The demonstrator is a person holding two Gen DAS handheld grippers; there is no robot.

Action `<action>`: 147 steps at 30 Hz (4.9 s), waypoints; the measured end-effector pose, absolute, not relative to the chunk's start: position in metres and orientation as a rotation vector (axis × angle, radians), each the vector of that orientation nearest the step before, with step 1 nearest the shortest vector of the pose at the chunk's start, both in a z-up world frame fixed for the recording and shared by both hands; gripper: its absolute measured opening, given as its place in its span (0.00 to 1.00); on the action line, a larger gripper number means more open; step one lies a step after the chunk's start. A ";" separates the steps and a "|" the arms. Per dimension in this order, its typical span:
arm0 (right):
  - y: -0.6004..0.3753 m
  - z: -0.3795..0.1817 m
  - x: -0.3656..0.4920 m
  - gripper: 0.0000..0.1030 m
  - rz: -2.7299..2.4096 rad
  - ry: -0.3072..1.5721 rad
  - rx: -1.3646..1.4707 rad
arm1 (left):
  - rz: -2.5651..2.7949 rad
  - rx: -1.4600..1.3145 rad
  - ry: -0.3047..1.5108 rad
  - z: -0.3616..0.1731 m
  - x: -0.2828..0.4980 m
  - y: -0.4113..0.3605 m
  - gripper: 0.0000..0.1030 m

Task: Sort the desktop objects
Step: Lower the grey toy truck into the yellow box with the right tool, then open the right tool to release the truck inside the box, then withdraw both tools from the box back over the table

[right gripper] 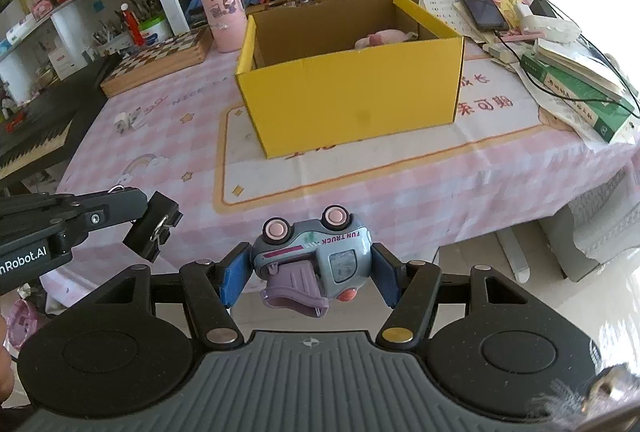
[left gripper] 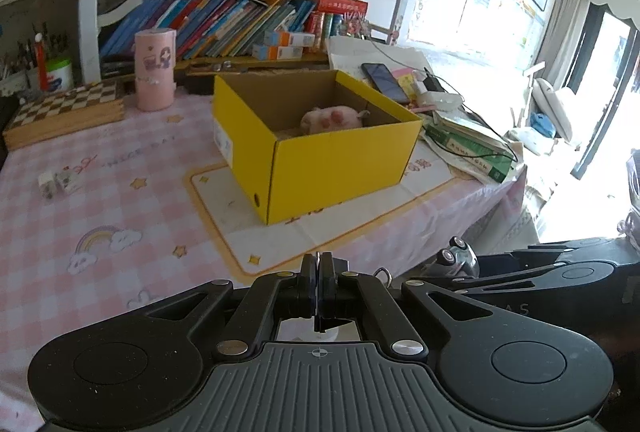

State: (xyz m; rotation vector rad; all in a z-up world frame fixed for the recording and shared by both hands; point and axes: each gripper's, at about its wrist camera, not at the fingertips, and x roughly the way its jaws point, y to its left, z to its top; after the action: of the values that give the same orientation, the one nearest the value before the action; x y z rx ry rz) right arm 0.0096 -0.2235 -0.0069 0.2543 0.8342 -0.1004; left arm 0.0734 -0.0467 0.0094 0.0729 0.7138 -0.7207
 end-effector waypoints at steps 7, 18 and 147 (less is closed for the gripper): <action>-0.253 -0.005 0.032 0.59 -0.073 0.836 0.246 | -0.692 0.071 0.719 0.011 0.090 -0.076 0.00; -0.301 0.010 0.061 0.59 -0.027 0.747 0.160 | -0.620 0.063 0.673 0.018 0.111 -0.125 0.00; -0.260 -0.009 0.023 0.73 -0.124 0.703 0.110 | -0.190 0.074 0.584 -0.003 0.057 -0.035 0.92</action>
State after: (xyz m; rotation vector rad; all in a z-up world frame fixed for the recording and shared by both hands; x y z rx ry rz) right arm 0.0228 -0.2599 -0.0088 0.1101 0.7030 -0.1245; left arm 0.0568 -0.0351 -0.0025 0.0740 0.5839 -0.1899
